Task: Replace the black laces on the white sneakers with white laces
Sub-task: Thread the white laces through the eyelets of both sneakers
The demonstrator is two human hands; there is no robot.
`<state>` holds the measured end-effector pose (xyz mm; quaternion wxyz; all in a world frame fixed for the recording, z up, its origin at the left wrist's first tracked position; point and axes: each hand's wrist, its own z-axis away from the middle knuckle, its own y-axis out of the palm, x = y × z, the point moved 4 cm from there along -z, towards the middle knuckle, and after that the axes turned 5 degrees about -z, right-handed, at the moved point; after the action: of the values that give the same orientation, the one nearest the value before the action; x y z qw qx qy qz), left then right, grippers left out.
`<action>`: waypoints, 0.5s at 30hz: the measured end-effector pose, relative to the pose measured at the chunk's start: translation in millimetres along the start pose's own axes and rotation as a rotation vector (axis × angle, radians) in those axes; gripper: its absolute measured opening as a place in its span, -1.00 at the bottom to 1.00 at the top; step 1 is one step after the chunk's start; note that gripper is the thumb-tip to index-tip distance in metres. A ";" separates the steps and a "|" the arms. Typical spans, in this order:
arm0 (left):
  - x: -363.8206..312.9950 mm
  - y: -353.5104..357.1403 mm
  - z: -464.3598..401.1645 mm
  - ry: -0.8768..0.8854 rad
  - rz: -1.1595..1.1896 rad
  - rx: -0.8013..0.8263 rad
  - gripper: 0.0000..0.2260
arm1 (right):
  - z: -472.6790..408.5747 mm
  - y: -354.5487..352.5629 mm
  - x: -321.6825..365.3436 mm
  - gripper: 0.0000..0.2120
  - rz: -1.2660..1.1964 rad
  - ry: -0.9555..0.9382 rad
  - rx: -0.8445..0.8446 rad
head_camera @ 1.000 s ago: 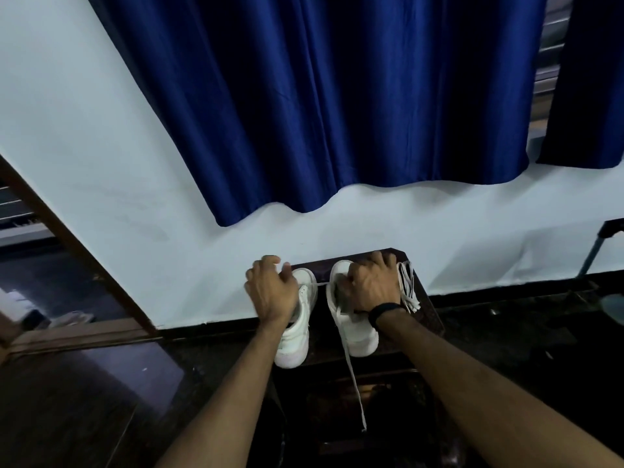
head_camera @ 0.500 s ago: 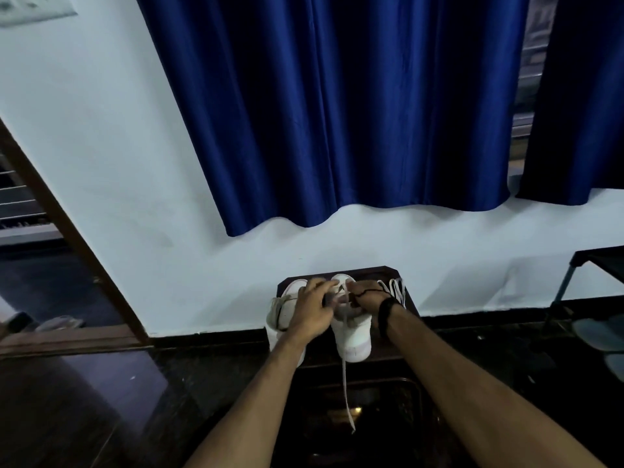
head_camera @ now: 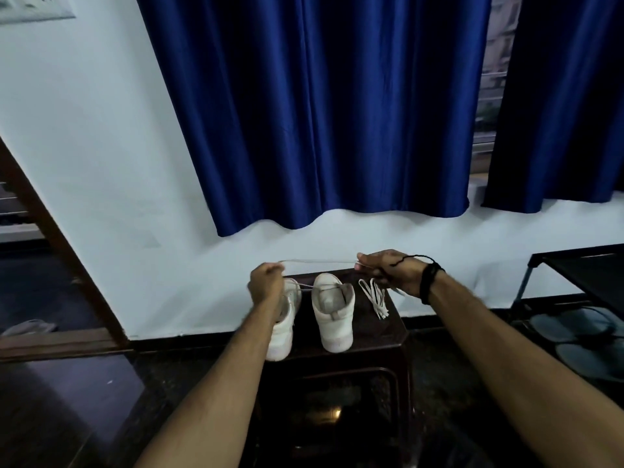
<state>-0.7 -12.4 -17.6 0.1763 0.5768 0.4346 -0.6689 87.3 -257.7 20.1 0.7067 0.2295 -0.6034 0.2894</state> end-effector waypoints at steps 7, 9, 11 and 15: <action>-33.5 33.1 34.2 0.201 0.204 0.511 -0.84 | -18.3 37.6 6.9 -0.75 0.209 -0.163 -0.034; -41.6 41.4 46.2 0.220 0.115 0.661 -0.77 | -30.2 40.6 6.6 -0.73 0.286 -0.197 -0.110; -40.3 36.0 44.2 0.247 0.049 0.601 -0.74 | -31.2 36.9 6.2 -0.74 0.307 -0.218 -0.091; -22.7 5.8 14.4 0.203 0.030 0.372 -0.74 | -19.6 17.1 -6.1 -0.85 0.302 -0.181 0.038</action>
<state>0.9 -33.1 0.6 0.0319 0.6702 0.3106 -0.6733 89.0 -232.8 10.4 0.5934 0.1749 -0.6867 0.3818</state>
